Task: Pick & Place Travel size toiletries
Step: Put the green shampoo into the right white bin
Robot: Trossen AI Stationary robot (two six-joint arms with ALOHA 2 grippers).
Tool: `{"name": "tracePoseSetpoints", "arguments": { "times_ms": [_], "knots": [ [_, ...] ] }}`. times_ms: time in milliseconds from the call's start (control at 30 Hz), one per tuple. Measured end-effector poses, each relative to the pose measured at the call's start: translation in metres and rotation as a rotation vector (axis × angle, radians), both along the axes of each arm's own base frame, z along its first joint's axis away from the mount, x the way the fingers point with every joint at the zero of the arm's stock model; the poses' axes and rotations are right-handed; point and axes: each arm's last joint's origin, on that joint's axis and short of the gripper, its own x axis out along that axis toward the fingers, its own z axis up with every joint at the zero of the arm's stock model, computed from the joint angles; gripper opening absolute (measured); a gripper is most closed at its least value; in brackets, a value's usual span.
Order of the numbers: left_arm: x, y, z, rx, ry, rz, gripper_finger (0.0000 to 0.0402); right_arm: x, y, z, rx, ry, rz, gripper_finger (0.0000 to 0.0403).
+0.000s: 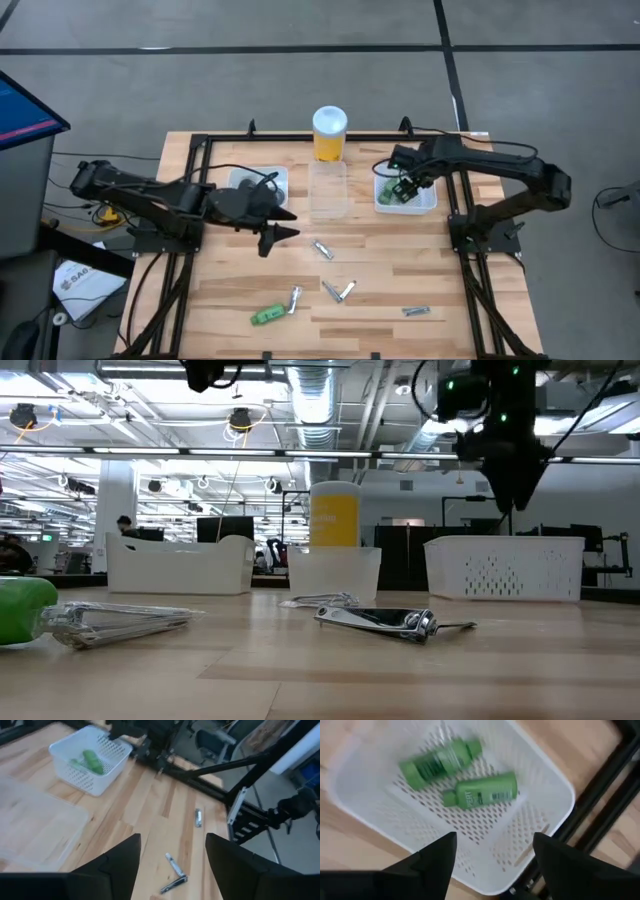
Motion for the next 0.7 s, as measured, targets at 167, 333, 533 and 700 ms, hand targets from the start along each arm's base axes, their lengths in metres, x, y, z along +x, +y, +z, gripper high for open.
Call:
{"name": "tracePoseSetpoints", "arguments": {
  "times_ms": [167, 333, 533, 700],
  "knots": [
    [-0.014, 0.002, 0.013, 0.013, -0.051, -0.009, 0.0205, -0.01, 0.004, 0.033, -0.062, -0.18, -0.001, 0.0254],
    [-0.024, -0.009, -0.003, 0.02, -0.003, -0.069, 0.0196, -0.023, 0.01, 0.055, -0.084, -0.339, -0.023, 0.0253],
    [-0.024, -0.055, -0.047, 0.04, 0.16, -0.285, 0.0195, -0.037, 0.016, 0.066, -0.084, -0.425, -0.048, 0.0253],
    [-0.018, -0.093, -0.079, 0.079, 0.265, -0.409, 0.0213, -0.039, 0.019, 0.068, -0.077, -0.441, -0.043, 0.0253]
  ]
}}
